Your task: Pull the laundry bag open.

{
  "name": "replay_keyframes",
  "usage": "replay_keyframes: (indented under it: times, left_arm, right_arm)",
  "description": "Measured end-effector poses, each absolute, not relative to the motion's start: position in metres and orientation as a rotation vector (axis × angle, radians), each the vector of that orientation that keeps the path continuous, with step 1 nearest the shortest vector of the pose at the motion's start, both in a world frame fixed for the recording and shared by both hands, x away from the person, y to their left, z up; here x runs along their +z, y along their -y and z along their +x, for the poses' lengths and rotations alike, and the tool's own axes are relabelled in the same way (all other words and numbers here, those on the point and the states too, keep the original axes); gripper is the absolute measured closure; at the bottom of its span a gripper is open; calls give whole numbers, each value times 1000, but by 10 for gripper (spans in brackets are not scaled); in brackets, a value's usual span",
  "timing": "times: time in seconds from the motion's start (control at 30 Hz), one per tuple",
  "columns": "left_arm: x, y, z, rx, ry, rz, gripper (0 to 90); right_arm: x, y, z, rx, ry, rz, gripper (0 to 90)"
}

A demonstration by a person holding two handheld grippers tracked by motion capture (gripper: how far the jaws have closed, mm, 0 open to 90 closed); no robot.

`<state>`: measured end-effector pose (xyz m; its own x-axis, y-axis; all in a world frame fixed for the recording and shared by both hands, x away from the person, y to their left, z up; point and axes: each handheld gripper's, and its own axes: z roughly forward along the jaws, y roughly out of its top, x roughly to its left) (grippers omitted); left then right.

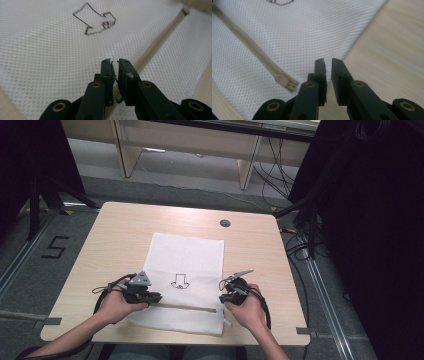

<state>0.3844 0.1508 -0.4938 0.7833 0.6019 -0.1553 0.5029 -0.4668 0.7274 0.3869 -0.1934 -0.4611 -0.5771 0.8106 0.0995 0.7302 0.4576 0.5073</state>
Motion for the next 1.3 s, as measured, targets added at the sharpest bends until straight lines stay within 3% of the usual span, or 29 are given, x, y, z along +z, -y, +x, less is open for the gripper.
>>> replay_keyframes:
  times: [0.43, 1.1, 1.3]
  left_arm:
    - [-489, -159, 384, 203, -832, 2077, 690]
    - [-490, -145, 380, 212, -798, 2041, 602]
    - [-492, -136, 374, 174, -730, 2072, 599]
  right_arm:
    - [-461, 223, 380, 859, -2381, 1459, 725]
    - [-452, 216, 366, 845, -2478, 1349, 900]
    - [-456, 207, 361, 811, -2579, 1349, 900]
